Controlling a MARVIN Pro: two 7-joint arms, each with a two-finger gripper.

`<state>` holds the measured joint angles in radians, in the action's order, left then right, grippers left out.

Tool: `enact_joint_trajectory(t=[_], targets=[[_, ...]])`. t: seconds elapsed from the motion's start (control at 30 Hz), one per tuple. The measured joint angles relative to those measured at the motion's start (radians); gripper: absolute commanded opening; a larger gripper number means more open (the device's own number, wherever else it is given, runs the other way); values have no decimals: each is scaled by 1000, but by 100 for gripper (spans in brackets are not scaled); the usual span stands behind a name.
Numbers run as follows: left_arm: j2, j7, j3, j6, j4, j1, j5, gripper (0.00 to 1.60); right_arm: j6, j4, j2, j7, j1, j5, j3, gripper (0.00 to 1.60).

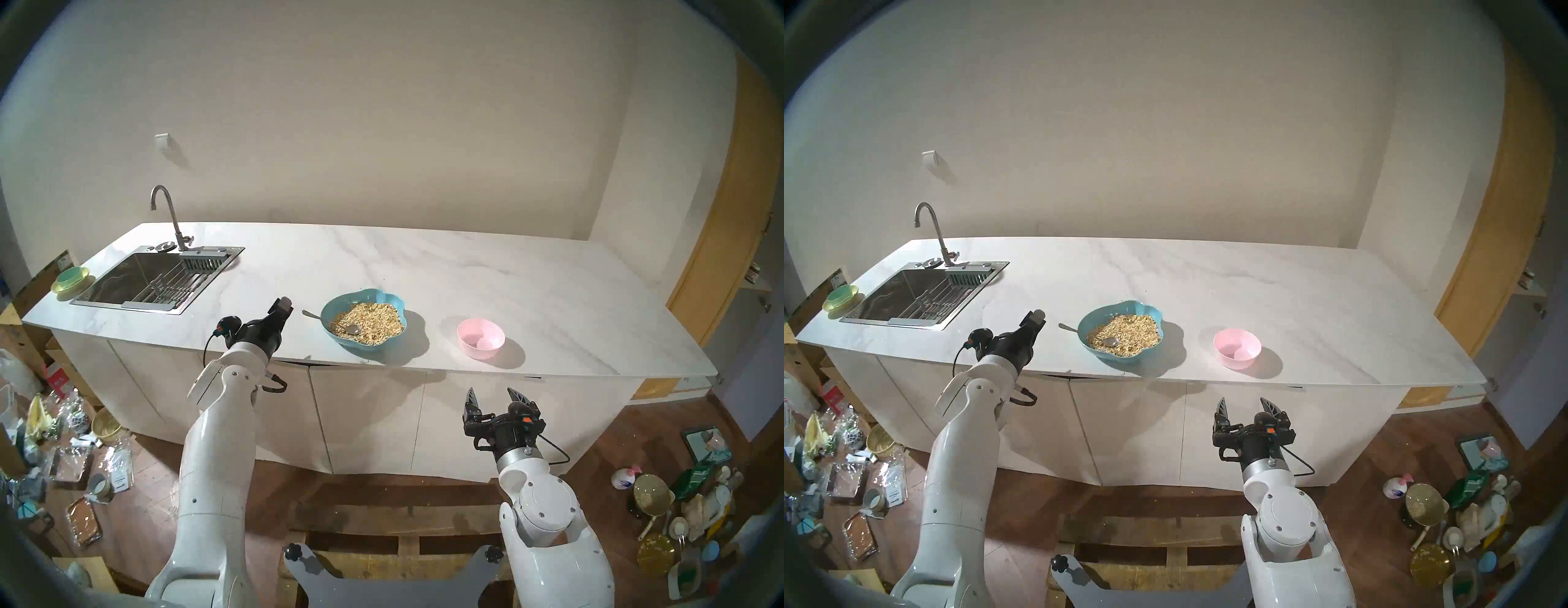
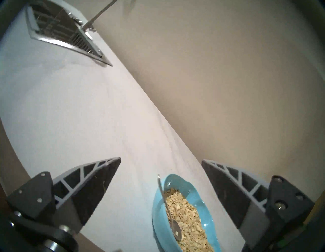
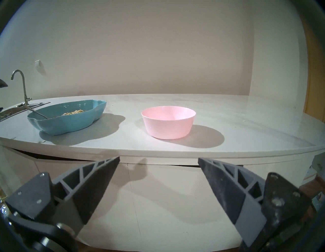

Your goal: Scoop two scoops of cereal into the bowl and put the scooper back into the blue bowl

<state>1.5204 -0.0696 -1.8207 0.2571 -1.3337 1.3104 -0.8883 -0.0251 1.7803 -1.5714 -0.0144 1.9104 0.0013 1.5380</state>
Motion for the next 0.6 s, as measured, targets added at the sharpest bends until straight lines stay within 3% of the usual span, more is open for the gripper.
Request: enact_joint_trajectory(t=[0.1,0.47,0.6], targets=[[-11,-16,-5,-13,64,-39,0,160,0,0,0,0,0,0,0,160],[-35,-114,23,-49,110,-78,2,160,0,0,0,0,0,0,0,160],[-36,-154,33,-58,204,-112,-3,160,0,0,0,0,0,0,0,160]])
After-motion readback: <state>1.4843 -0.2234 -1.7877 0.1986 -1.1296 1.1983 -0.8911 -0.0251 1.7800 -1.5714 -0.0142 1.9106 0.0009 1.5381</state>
